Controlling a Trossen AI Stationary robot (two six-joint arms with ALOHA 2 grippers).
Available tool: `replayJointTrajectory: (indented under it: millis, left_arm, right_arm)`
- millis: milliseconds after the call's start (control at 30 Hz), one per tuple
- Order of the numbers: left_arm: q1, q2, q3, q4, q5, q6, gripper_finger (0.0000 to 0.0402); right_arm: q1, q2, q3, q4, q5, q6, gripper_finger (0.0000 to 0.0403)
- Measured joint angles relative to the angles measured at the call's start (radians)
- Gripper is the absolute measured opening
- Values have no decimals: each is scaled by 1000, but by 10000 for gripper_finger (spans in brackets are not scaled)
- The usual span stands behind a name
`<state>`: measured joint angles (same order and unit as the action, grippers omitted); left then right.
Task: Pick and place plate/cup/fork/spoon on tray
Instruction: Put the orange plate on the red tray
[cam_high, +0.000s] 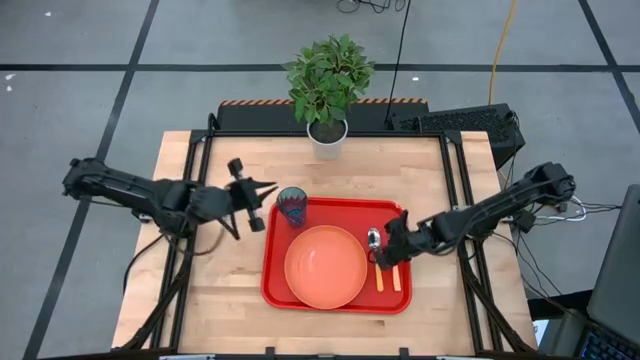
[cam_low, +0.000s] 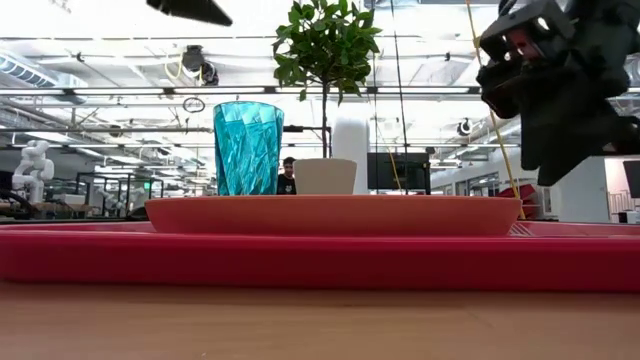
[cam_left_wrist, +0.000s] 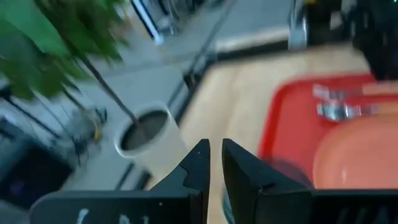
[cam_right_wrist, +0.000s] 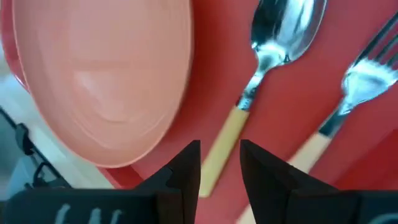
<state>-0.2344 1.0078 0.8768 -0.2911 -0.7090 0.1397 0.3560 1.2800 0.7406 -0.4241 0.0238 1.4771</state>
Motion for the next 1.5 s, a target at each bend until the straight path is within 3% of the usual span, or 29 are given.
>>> replayJointTrajectory:
  millis: [233,400,800,1500]
  left_arm:
    - [41,-62,0,72,-14,129,46]
    - [100,-59,0,71,-6,164,47]
    - [217,2,-1,80,117,175,47]
    - [246,48,-1,75,144,139,47]
  right_arm:
    - [75,65,-1,79,6,162,102]
    - [108,115,0,188,83,186,102]
    - [64,131,-1,214,233,-34,102]
    - [38,220,-1,336,237,-339,102]
